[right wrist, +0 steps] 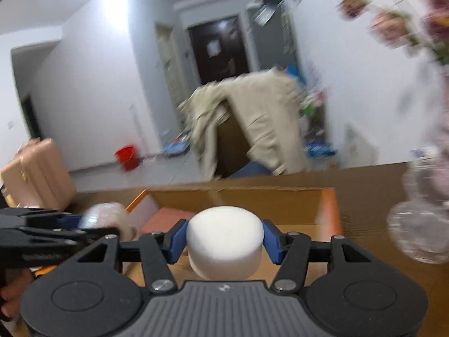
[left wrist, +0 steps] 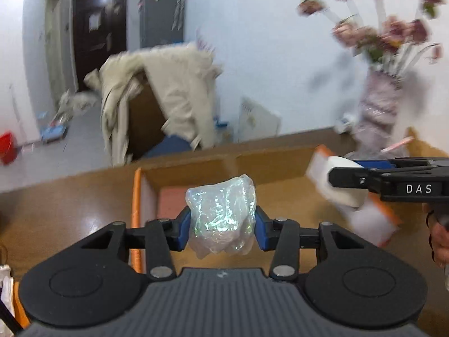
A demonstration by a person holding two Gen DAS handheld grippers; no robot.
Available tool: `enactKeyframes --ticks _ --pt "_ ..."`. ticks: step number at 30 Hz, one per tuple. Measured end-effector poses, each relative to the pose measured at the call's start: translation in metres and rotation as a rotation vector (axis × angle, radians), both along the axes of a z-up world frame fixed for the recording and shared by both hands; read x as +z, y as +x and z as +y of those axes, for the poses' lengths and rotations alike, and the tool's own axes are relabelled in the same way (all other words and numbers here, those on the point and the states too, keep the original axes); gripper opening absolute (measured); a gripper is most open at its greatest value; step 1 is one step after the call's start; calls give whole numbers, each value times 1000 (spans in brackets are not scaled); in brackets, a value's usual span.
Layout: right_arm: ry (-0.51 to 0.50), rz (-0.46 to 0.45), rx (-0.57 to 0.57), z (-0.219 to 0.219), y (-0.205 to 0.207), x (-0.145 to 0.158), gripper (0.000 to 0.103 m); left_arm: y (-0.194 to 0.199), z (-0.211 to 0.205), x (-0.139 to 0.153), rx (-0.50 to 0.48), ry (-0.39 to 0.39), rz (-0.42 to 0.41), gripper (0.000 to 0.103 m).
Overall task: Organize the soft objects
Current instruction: 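Lower the bag and white sponge into the box and open both grippers, then move both tools back toward the remaining items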
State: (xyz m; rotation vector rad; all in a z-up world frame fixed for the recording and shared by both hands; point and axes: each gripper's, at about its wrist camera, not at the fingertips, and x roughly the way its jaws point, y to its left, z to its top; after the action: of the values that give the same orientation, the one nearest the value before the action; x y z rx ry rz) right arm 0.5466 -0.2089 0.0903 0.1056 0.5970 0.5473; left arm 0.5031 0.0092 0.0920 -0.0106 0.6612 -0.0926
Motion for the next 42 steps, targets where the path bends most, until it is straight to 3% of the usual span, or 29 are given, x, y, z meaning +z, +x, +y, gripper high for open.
enactKeyframes --ticks 3,4,9,13,18,24,29,32,36,42 --pt "6 103 51 44 29 -17 57 15 16 -19 36 21 52 54" --pt "14 136 63 56 36 -23 58 14 22 -23 43 31 51 62" --pt "46 244 99 93 52 -43 79 3 34 -25 30 60 30 76" --pt "70 217 101 84 44 -32 80 -9 37 -11 43 54 8 78" --pt "84 151 61 44 20 9 80 -38 31 21 38 54 -41 79" --pt "9 15 0 -10 -51 56 82 -98 12 53 12 30 -97 83" --pt "-56 -74 -45 -53 -128 65 84 -164 -9 55 0 12 -131 87" --pt "-88 -141 -69 -73 -182 59 85 -214 -25 44 6 59 -191 91" --pt "-110 -216 -113 -88 -255 39 88 -282 -41 23 -10 51 -245 96" --pt "-102 -208 -150 -88 -350 -14 94 -363 -58 -11 -39 2 -245 100"
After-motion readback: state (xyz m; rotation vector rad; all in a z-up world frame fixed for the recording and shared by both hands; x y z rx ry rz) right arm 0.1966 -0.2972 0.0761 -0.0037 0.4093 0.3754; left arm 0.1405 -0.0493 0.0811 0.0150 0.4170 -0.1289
